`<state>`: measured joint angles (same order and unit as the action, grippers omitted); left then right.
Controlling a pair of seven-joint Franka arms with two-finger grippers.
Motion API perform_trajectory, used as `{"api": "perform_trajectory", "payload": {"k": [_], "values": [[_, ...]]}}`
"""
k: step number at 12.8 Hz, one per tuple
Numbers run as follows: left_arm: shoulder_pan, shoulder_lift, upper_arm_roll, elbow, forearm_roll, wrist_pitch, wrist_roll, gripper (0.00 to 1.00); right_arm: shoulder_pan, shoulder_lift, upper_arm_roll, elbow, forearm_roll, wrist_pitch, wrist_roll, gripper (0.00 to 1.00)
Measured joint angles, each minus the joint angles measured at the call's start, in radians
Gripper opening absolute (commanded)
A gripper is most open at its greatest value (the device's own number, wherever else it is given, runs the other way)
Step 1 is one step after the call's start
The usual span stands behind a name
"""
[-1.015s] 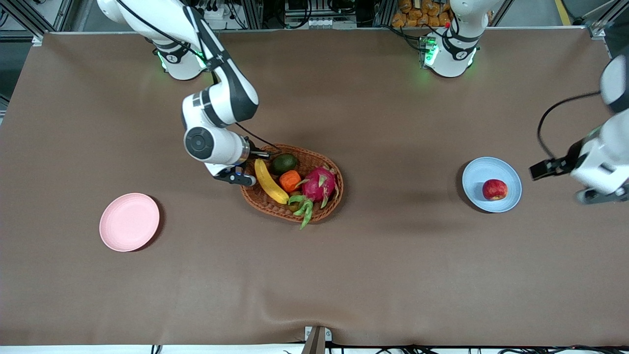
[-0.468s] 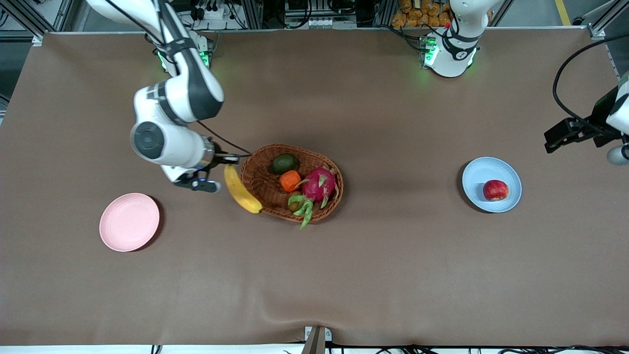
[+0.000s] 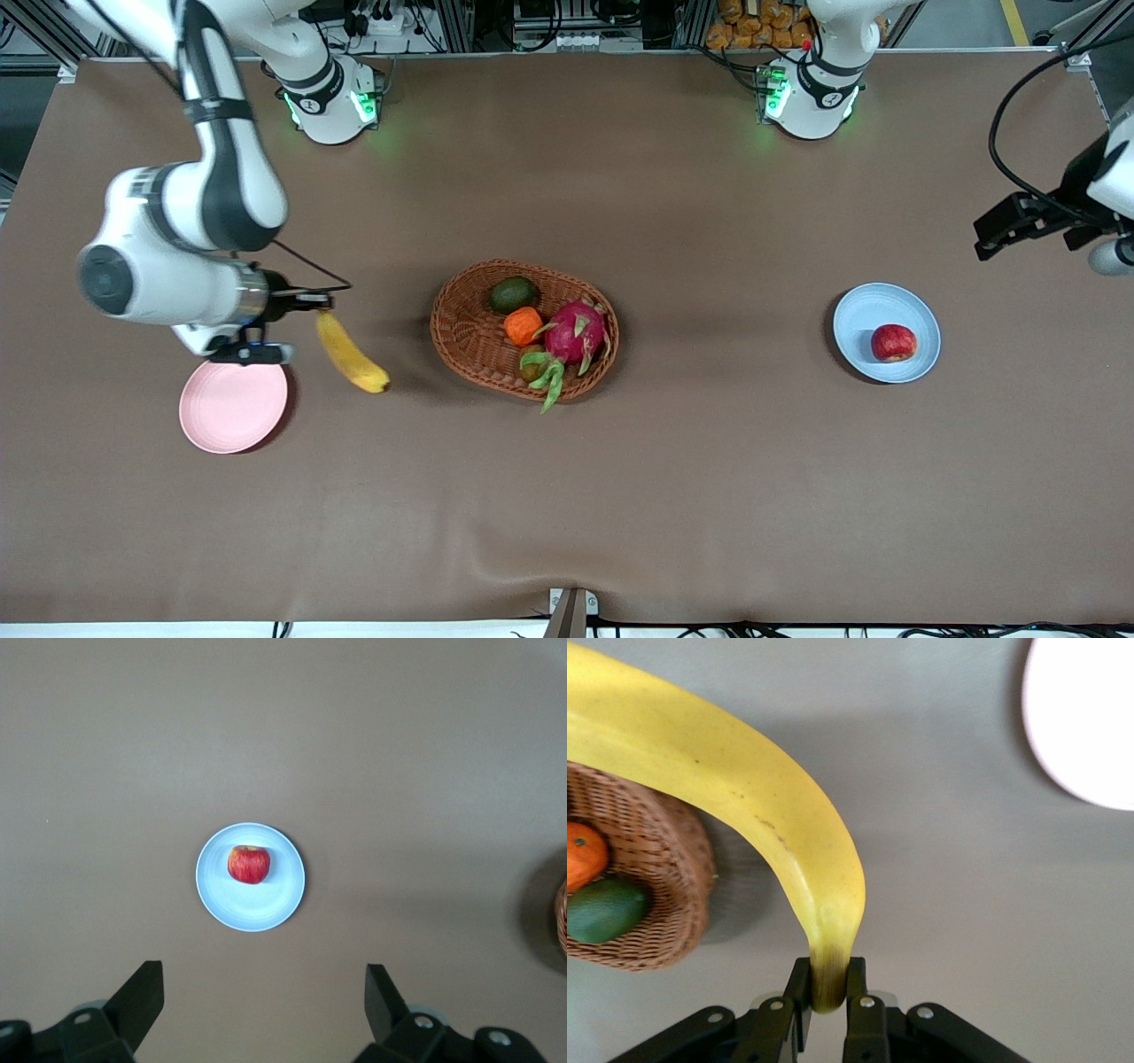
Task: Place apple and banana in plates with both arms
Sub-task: 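Lift the banana with the right gripper and carry it to the pink plate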
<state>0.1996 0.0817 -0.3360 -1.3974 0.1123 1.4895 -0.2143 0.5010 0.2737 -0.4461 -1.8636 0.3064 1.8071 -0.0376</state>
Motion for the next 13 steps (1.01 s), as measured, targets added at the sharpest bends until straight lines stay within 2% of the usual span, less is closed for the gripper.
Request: {"api": "perform_trajectory", "payload": {"k": [3,4,9,13], "values": [[-0.176,-0.047,0.203,-0.05,-0.035,-0.001,0.001,1.0,-0.092,0.003,-0.003,0.015,-0.103,-0.003,-0.09,0.0],[-0.208,-0.063,0.237,-0.07,-0.037,-0.001,0.001,1.0,-0.113,0.011,-0.004,0.027,-0.127,-0.002,-0.114,0.0],[-0.224,-0.089,0.256,-0.108,-0.082,-0.002,0.001,1.0,-0.219,0.163,-0.003,0.146,-0.149,0.051,-0.308,0.0],[-0.224,-0.089,0.26,-0.119,-0.103,-0.011,0.002,1.0,-0.302,0.283,-0.002,0.171,-0.149,0.147,-0.475,0.0]]}}
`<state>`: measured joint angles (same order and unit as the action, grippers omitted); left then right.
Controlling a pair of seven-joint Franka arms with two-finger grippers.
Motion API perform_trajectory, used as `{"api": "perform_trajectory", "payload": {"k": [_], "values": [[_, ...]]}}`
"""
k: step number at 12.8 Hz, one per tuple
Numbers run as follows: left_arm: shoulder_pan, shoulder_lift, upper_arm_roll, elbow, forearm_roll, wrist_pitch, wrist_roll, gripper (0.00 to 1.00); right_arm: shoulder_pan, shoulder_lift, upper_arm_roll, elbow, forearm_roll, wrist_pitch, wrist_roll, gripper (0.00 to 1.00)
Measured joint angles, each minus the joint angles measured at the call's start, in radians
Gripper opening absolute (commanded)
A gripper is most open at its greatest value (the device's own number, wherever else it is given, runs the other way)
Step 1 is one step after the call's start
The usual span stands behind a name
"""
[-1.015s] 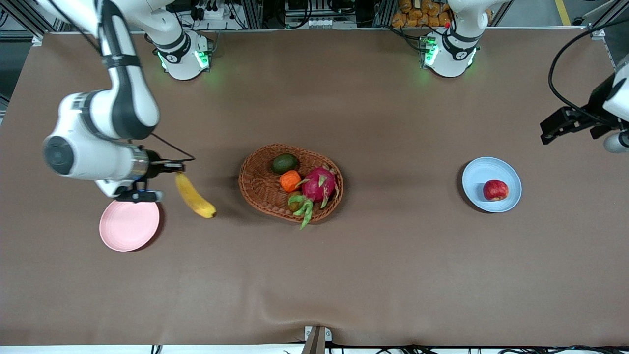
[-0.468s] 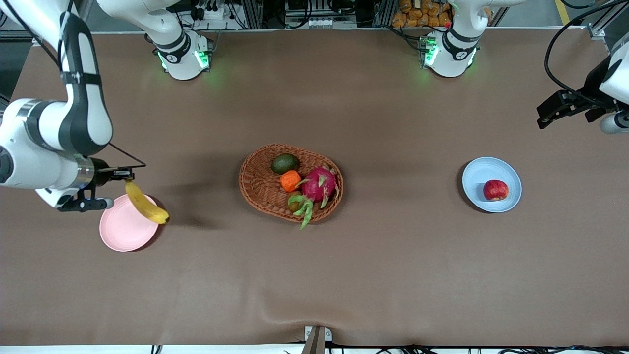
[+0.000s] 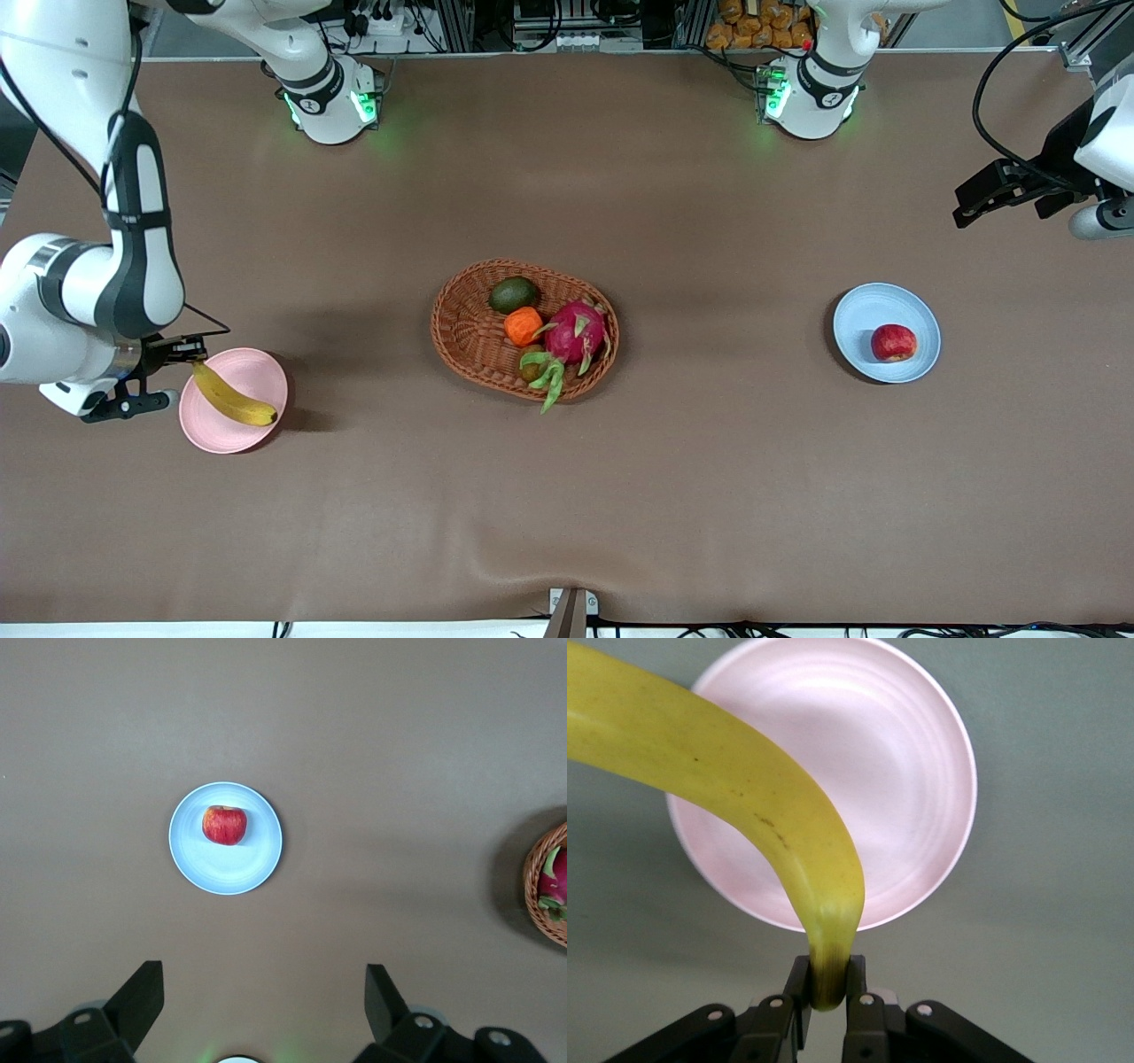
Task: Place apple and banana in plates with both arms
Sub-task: 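Lift the banana with the right gripper and carry it to the pink plate, then open the right gripper to release the banana and withdraw it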
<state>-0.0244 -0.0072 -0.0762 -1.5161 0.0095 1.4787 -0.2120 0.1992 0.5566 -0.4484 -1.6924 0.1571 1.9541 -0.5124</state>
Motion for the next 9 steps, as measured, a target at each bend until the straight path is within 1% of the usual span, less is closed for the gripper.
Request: {"api": "perform_trajectory", "payload": {"k": [1,2,3,4,9], "values": [[0.0,0.0,0.002,-0.008,0.0,-0.001,0.0,1.0,-0.016,0.021,0.0,0.001,0.0,0.004,-0.037,0.0],[0.0,0.0,0.004,-0.015,0.0,-0.001,0.001,1.0,-0.03,0.039,0.001,0.002,0.0,0.005,-0.071,0.09],[0.0,0.0,0.007,-0.016,0.0,-0.001,0.001,1.0,-0.044,0.057,0.001,0.004,0.0,0.005,-0.099,0.79],[0.001,-0.001,0.008,-0.016,0.0,-0.001,0.001,1.0,-0.047,0.062,0.002,0.006,0.0,0.005,-0.105,1.0],[0.015,-0.022,0.013,-0.02,-0.018,-0.004,0.001,1.0,-0.038,0.061,0.018,0.031,0.001,0.001,-0.108,1.0]]}}
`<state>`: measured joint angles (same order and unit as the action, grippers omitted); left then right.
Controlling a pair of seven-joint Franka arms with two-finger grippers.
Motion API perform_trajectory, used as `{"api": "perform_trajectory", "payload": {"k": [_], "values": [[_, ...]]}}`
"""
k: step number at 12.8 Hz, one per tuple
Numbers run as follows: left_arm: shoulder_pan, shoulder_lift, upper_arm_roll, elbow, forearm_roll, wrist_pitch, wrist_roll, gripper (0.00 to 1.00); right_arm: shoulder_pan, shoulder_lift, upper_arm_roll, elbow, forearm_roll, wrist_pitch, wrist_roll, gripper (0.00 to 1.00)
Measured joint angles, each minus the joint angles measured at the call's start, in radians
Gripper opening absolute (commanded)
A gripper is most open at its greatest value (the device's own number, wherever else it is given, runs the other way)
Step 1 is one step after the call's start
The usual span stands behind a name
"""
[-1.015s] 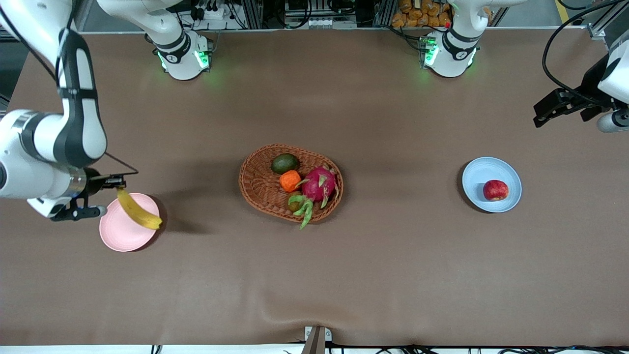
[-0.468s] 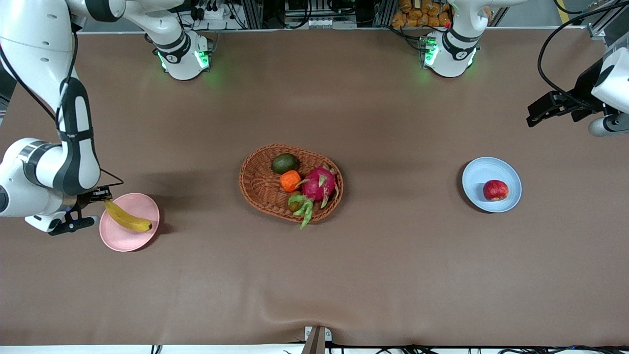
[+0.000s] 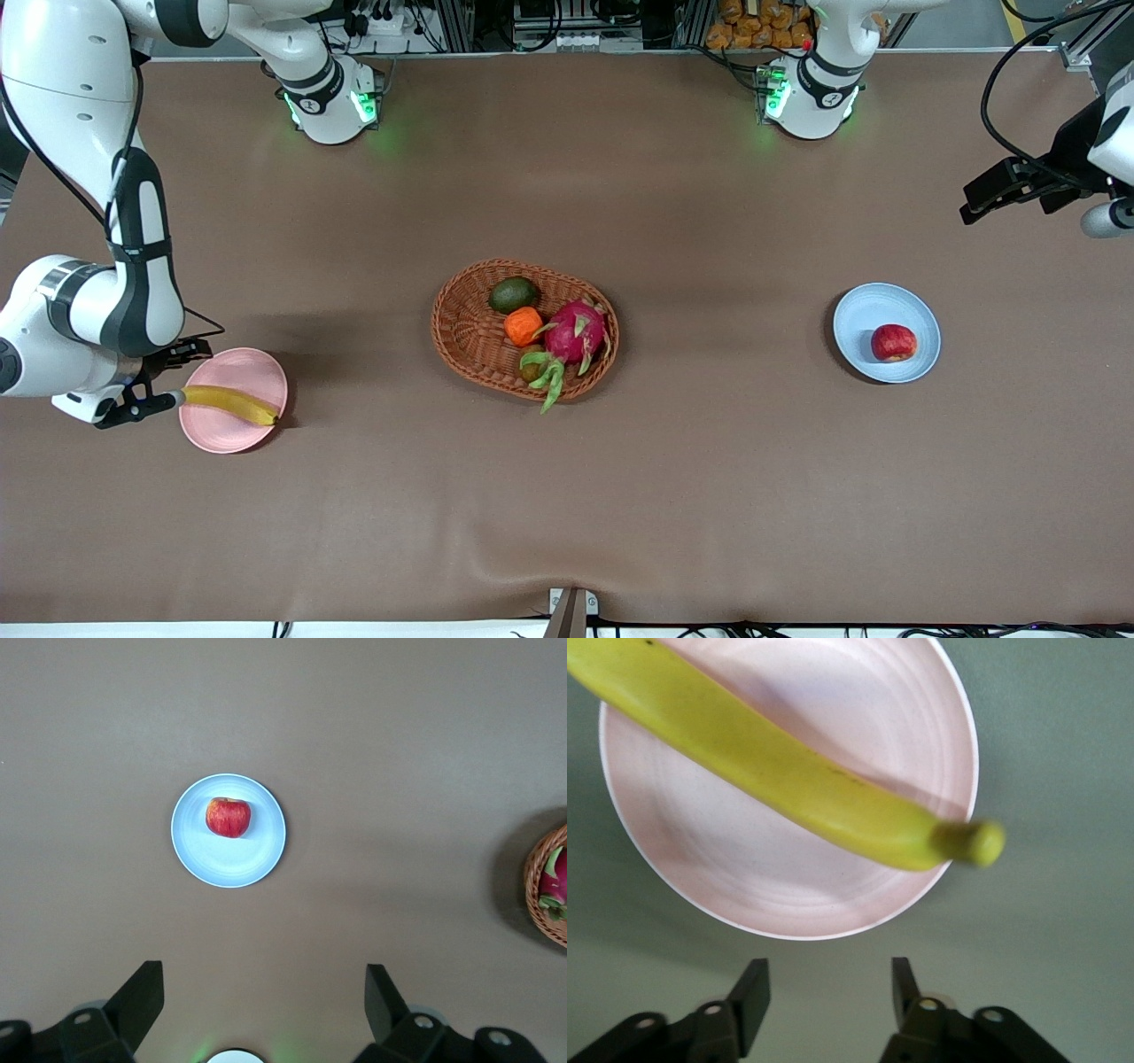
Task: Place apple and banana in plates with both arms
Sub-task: 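Open the right gripper to release the banana and withdraw it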
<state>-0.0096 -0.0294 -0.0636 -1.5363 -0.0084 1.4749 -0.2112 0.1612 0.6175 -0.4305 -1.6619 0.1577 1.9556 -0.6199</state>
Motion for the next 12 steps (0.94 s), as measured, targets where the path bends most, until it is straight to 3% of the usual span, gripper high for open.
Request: {"api": "perform_trajectory", "payload": {"k": [6,12], "values": [[0.003,-0.019,0.0,-0.03,-0.002,-0.002,0.0,1.0,0.086,-0.109,0.005,0.03,0.001,-0.021,0.017,1.0],[0.013,-0.031,0.001,-0.047,-0.002,-0.002,0.0,1.0,0.178,-0.282,0.005,0.041,0.001,-0.186,0.218,1.0]]}}
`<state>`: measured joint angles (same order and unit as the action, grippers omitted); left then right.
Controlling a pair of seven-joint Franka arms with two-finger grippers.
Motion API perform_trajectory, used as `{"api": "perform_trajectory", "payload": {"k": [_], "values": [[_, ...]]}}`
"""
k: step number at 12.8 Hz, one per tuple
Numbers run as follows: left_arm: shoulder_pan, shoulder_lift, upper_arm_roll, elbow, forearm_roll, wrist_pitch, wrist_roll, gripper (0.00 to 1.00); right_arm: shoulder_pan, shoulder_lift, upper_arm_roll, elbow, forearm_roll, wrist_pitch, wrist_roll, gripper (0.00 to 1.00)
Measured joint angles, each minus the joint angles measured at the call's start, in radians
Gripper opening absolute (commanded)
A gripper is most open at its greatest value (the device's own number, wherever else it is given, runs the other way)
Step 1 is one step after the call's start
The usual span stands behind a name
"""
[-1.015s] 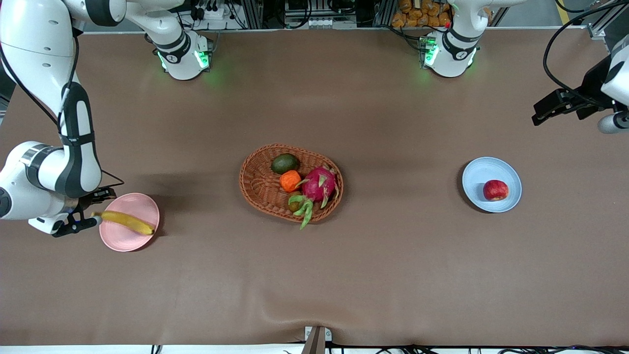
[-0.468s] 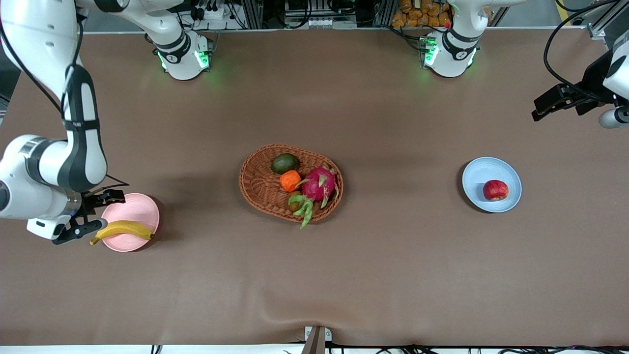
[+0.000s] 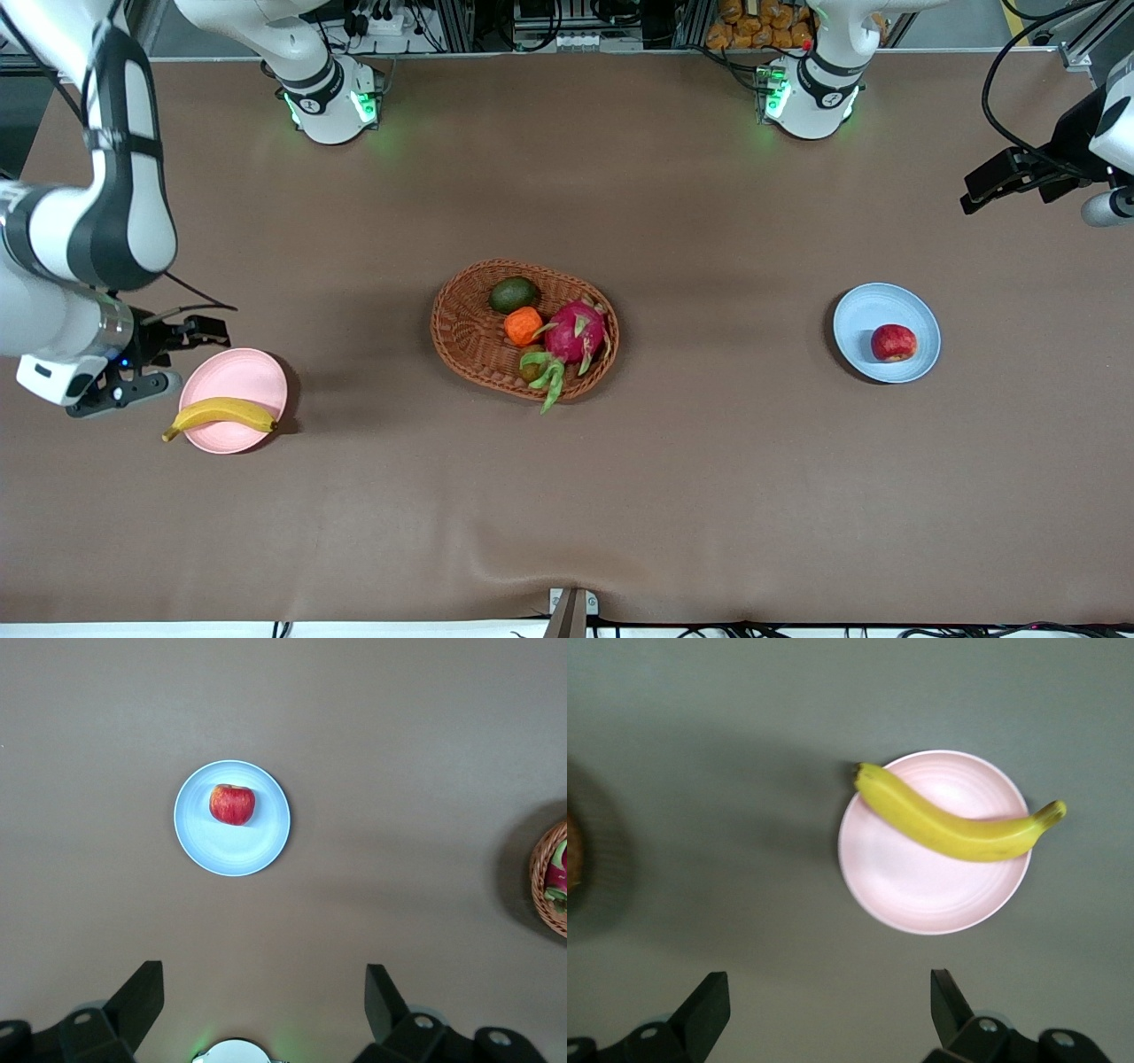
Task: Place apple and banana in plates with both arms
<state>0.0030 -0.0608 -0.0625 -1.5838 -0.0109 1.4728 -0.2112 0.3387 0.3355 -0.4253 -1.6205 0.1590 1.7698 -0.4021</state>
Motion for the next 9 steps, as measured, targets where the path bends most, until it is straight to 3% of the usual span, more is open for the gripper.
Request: {"api": "perform_trajectory", "payload": {"k": [6,7,9], "values": [[0.001,-0.001,0.0,-0.003,0.0,0.0,0.0,1.0,0.002,-0.125,0.009,0.096,-0.004,-0.197,0.119,1.0],[0.001,-0.001,0.0,-0.004,0.0,0.0,0.0,1.0,-0.05,-0.161,0.05,0.099,-0.016,-0.213,0.119,1.0],[0.001,-0.002,0.0,-0.005,0.0,0.0,0.0,1.0,-0.219,-0.24,0.2,0.099,-0.048,-0.238,0.125,1.0]]}}
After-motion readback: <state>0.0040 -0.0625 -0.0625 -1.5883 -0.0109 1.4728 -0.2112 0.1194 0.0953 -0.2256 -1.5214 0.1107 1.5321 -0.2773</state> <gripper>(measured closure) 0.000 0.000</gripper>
